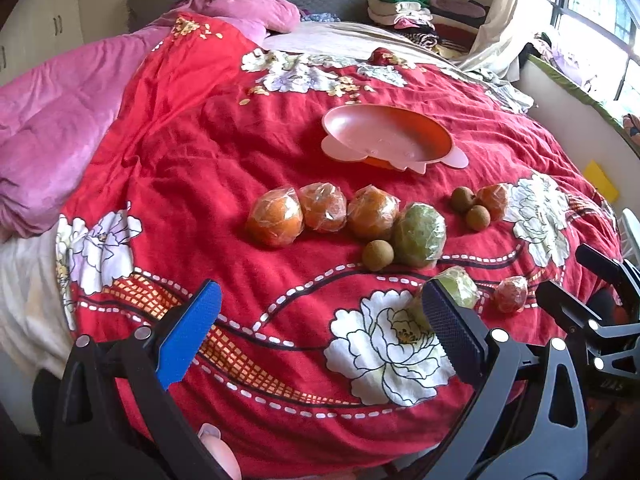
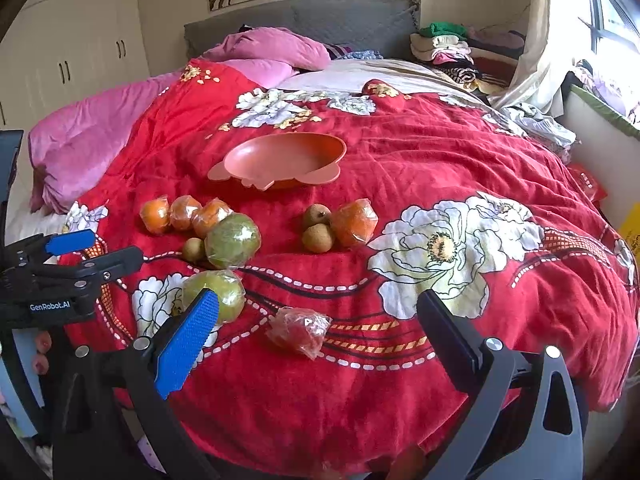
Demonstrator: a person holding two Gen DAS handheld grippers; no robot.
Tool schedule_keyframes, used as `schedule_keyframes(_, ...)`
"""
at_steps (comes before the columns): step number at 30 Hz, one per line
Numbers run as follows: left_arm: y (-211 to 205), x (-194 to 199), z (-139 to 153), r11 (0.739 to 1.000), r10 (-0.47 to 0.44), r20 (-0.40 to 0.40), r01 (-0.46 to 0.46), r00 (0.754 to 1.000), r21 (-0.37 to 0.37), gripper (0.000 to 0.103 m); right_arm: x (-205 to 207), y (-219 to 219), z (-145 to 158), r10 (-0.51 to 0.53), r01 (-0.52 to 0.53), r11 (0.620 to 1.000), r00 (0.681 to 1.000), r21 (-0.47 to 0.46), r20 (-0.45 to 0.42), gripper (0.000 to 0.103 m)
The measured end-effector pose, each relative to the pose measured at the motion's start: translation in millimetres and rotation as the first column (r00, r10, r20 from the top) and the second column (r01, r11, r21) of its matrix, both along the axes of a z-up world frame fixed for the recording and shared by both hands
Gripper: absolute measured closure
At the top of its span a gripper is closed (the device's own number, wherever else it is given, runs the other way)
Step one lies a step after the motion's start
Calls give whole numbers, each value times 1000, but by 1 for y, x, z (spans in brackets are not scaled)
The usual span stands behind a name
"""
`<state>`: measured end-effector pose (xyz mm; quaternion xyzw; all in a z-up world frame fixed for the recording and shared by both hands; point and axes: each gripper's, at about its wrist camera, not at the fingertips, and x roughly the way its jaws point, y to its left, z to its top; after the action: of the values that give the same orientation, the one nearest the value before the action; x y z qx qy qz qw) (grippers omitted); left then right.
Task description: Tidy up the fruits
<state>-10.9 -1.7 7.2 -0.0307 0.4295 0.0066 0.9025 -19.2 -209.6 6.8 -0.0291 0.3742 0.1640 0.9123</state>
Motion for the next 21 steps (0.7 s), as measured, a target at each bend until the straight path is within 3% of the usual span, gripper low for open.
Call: schedule_keyframes(21, 2, 0, 0, 1000, 7, -15, -7, 1000, -4, 8, 1, -1, -2, -3, 3, 1000, 1000, -6, -6, 4)
